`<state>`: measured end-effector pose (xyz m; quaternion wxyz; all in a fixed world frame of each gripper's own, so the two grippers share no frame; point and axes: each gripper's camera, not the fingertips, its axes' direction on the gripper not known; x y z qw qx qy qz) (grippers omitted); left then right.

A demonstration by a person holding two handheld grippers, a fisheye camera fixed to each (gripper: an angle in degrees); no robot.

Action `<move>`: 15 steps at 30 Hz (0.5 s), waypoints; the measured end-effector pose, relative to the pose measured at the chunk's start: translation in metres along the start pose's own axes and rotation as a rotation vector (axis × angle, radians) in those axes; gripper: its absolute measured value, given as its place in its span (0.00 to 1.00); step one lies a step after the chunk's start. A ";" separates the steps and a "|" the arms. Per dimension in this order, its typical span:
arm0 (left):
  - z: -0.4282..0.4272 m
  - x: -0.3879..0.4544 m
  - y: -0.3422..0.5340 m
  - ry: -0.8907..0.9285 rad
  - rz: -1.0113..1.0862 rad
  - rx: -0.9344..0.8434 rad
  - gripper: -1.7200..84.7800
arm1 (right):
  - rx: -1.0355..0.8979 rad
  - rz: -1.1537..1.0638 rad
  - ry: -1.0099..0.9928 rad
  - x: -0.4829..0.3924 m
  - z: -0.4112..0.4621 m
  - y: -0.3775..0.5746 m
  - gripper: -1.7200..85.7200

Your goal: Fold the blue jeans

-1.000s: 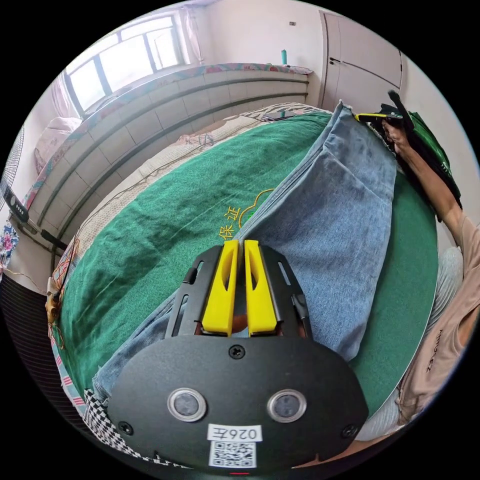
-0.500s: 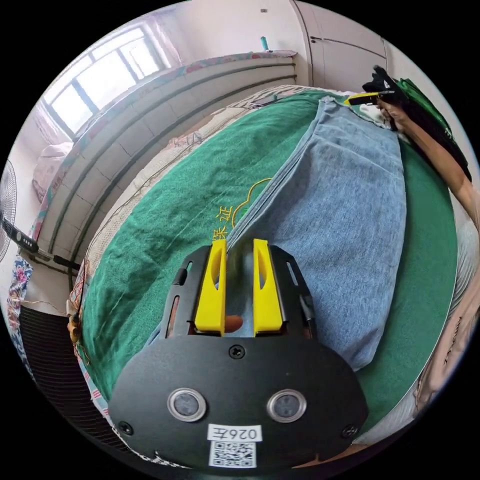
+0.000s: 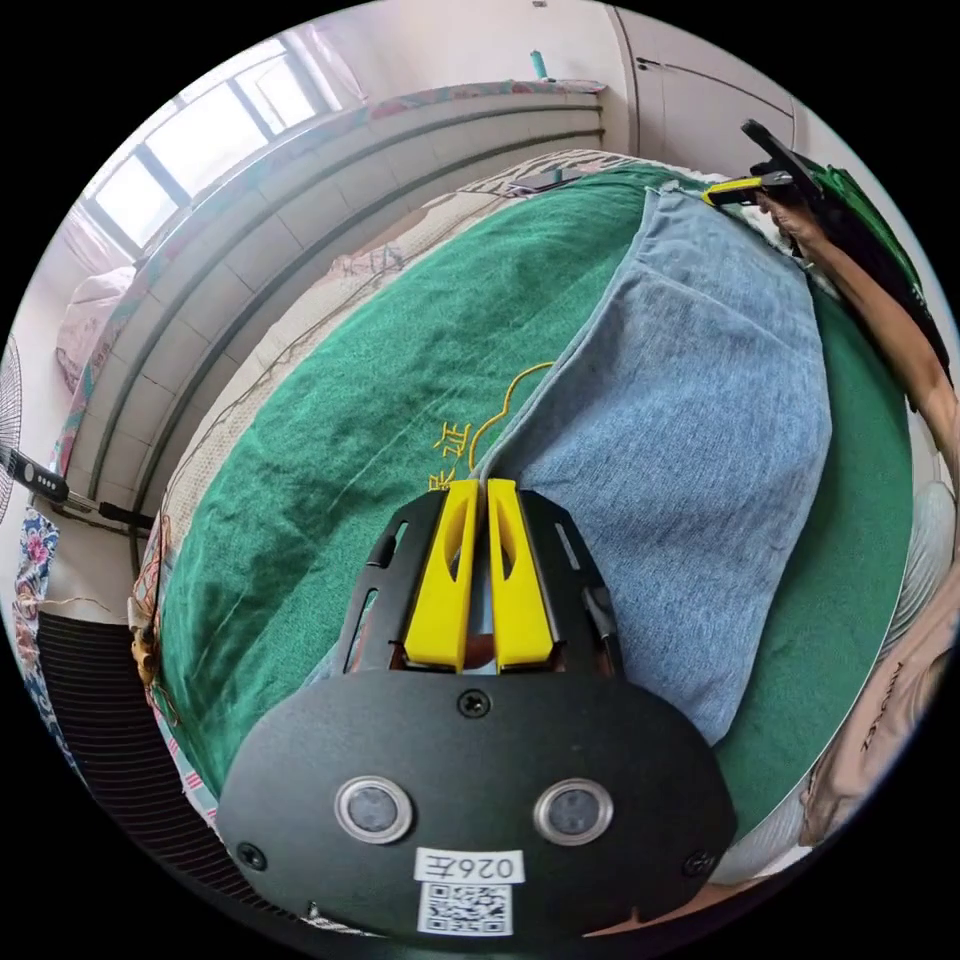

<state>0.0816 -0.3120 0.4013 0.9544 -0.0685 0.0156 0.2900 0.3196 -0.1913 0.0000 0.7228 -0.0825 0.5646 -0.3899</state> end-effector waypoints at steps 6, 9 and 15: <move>-0.036 0.000 0.030 -0.043 -0.129 0.119 0.02 | 0.113 0.070 -0.083 0.014 -0.004 0.052 0.05; -0.072 0.019 0.064 -0.100 -0.181 0.238 0.01 | 0.286 0.018 -0.231 0.022 -0.034 0.107 0.06; -0.097 0.126 0.101 -0.049 -0.001 0.340 0.01 | 0.284 -0.101 -0.465 0.016 -0.046 0.202 0.05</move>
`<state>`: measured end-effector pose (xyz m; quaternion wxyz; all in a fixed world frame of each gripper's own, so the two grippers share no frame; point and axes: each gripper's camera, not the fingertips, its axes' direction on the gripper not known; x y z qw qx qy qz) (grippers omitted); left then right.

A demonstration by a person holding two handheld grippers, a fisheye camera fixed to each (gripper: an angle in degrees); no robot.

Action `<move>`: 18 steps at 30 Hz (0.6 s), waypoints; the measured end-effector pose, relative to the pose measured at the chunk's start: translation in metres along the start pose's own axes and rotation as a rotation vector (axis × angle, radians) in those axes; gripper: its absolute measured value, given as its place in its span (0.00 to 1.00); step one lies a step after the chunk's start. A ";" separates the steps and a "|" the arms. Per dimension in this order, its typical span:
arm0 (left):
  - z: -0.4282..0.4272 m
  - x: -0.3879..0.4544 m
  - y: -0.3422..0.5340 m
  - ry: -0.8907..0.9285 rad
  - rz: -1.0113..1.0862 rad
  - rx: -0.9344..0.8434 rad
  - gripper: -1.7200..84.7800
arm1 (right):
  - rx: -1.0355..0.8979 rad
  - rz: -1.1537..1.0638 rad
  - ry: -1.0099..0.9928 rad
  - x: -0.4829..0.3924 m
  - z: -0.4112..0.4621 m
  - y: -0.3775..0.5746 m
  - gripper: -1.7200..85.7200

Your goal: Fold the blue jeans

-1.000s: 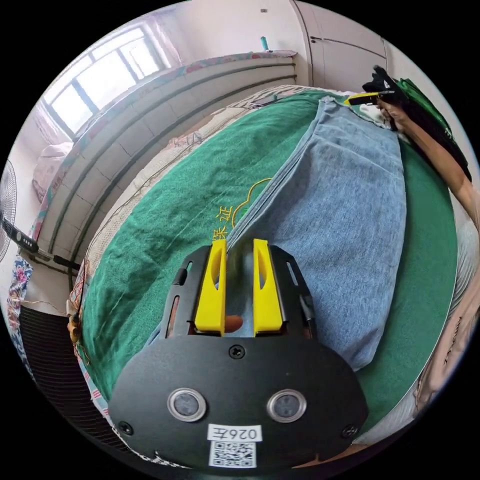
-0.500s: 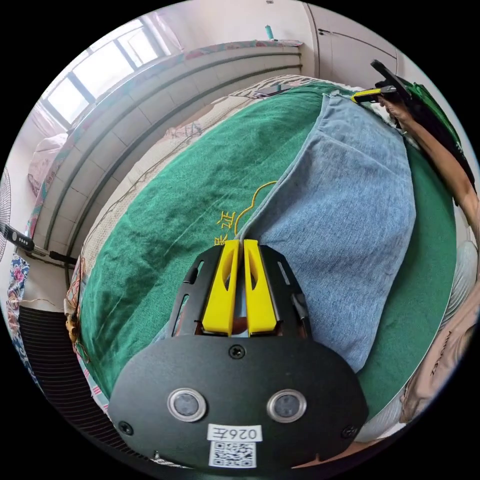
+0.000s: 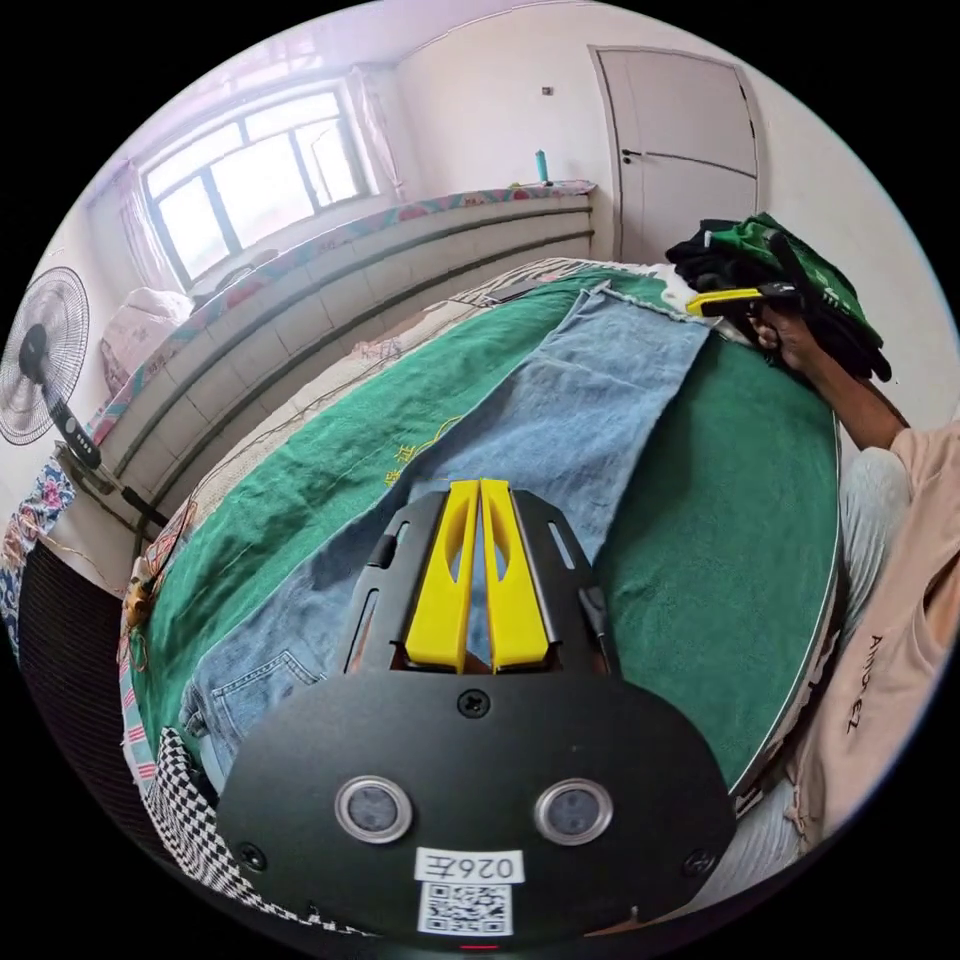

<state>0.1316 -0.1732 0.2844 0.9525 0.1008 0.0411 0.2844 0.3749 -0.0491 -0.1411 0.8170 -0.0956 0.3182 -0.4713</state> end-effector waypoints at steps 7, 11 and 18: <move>0.050 0.106 -0.042 0.060 0.210 -0.040 0.01 | -0.113 0.322 0.059 0.058 0.010 0.071 0.09; 0.065 0.156 -0.081 -0.008 0.270 0.075 0.01 | -0.044 0.483 -0.041 0.089 0.018 0.112 0.11; 0.113 0.175 -0.132 0.048 0.354 -0.066 0.01 | -0.079 0.548 0.104 0.119 0.054 0.110 0.09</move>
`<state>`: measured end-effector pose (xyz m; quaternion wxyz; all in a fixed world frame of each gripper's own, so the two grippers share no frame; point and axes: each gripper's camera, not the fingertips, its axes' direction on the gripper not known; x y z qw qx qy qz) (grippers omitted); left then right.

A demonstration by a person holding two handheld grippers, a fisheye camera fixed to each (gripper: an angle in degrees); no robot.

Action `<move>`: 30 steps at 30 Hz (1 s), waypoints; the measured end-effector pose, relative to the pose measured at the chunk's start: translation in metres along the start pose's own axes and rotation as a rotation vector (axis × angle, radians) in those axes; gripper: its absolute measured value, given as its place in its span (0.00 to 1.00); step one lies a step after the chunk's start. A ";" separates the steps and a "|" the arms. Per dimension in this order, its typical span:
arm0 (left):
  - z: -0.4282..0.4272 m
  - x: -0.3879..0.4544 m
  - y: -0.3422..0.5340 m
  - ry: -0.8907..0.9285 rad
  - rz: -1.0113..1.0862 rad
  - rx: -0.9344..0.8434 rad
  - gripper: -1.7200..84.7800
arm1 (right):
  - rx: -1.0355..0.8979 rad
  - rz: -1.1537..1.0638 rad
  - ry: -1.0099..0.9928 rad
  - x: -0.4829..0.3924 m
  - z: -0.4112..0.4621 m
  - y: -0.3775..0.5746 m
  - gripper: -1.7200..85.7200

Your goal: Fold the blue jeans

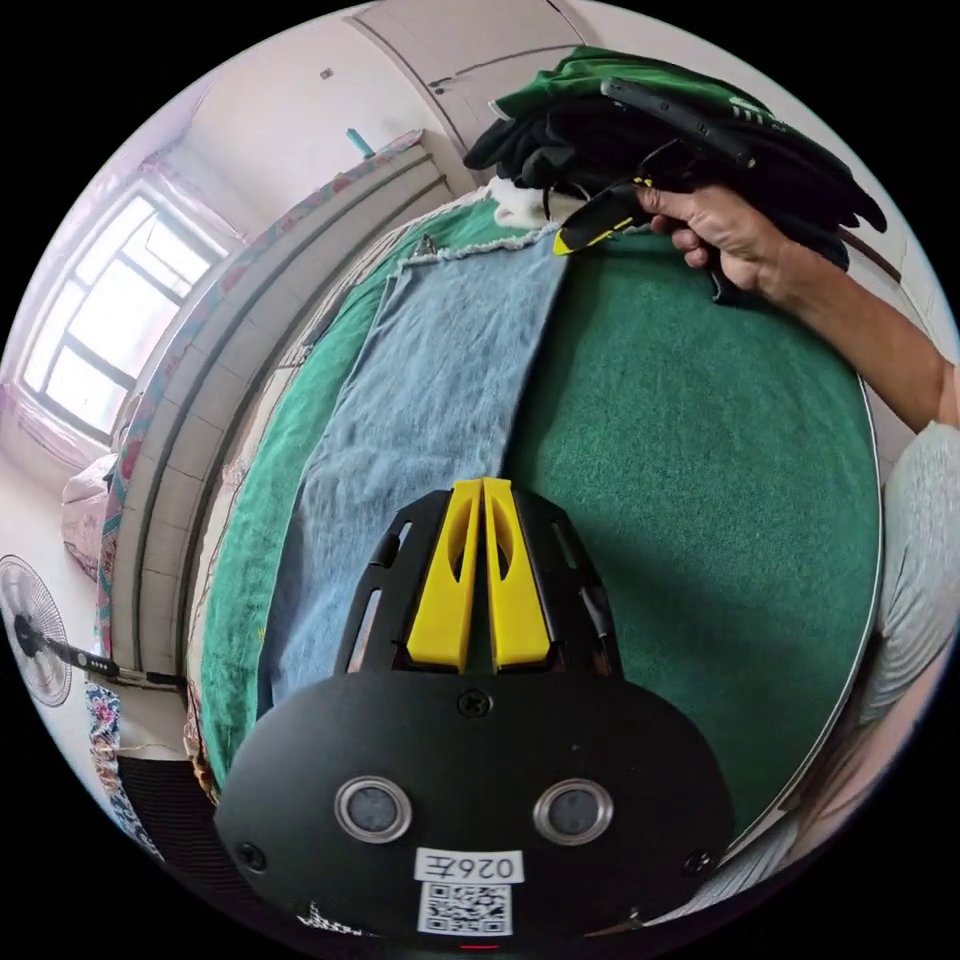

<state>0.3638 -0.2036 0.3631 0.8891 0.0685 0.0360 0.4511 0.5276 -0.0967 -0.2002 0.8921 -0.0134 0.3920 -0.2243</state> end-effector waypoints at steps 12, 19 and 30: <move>0.070 -0.180 -0.035 0.217 -0.491 0.236 0.05 | 0.016 0.171 -0.330 0.050 0.029 0.027 0.16; 0.171 -0.213 -0.136 0.284 -0.249 -0.043 0.22 | 0.039 0.165 -0.326 0.050 0.047 0.018 0.14; 0.160 -0.278 -0.130 0.593 -0.303 0.022 0.02 | 0.184 0.037 -0.436 0.045 0.011 0.029 0.01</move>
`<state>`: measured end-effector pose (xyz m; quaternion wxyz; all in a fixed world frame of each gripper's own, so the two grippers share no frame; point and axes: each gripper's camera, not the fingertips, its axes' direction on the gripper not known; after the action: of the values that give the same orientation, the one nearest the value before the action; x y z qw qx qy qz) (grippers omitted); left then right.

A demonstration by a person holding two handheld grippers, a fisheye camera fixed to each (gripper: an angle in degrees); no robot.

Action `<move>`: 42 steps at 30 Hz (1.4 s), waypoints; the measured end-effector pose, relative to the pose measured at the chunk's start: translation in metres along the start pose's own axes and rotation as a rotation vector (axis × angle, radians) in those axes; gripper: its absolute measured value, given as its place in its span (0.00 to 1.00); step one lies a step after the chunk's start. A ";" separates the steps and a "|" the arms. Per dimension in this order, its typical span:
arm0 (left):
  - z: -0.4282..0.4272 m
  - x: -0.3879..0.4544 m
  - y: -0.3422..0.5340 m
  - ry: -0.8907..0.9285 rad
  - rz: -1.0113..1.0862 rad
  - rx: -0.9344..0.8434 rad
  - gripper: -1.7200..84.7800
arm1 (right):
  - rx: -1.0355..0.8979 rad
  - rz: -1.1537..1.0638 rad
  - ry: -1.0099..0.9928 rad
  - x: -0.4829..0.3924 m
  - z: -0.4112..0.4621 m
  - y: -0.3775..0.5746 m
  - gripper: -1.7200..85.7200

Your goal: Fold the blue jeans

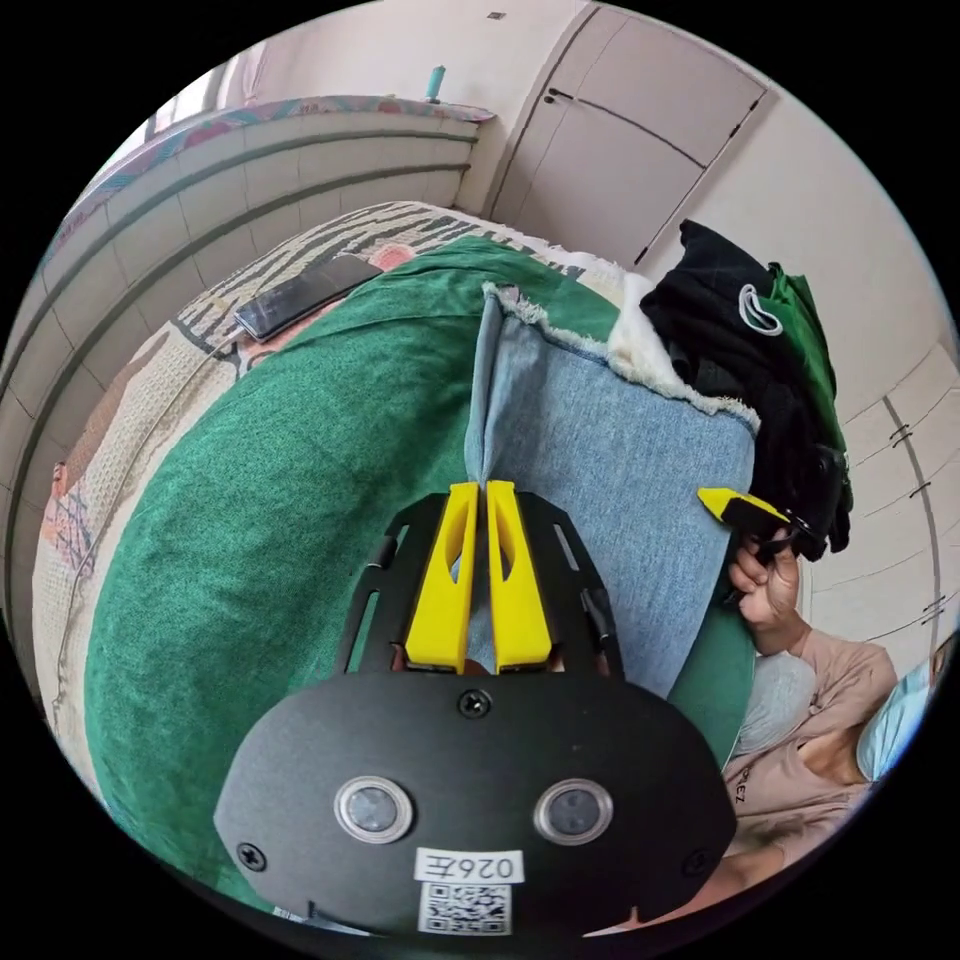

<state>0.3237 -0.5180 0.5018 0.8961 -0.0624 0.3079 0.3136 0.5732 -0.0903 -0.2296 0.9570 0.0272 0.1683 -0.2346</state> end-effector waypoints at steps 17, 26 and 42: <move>-0.092 -0.007 0.051 0.619 0.103 0.382 0.02 | 0.278 -0.714 0.115 -0.246 -0.148 0.017 0.00; -0.213 -0.115 0.238 0.282 -0.322 0.413 0.01 | -0.468 -1.292 -0.210 -0.391 0.048 0.062 0.01; -0.128 0.042 0.252 -0.255 -0.118 -0.162 0.01 | -0.499 -0.404 -0.185 -0.247 0.065 -0.109 0.13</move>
<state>0.1326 -0.3350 0.3951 0.9367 -0.1121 0.1613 0.2897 0.3375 -0.0875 -0.0828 0.8795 -0.2635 0.1348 -0.3726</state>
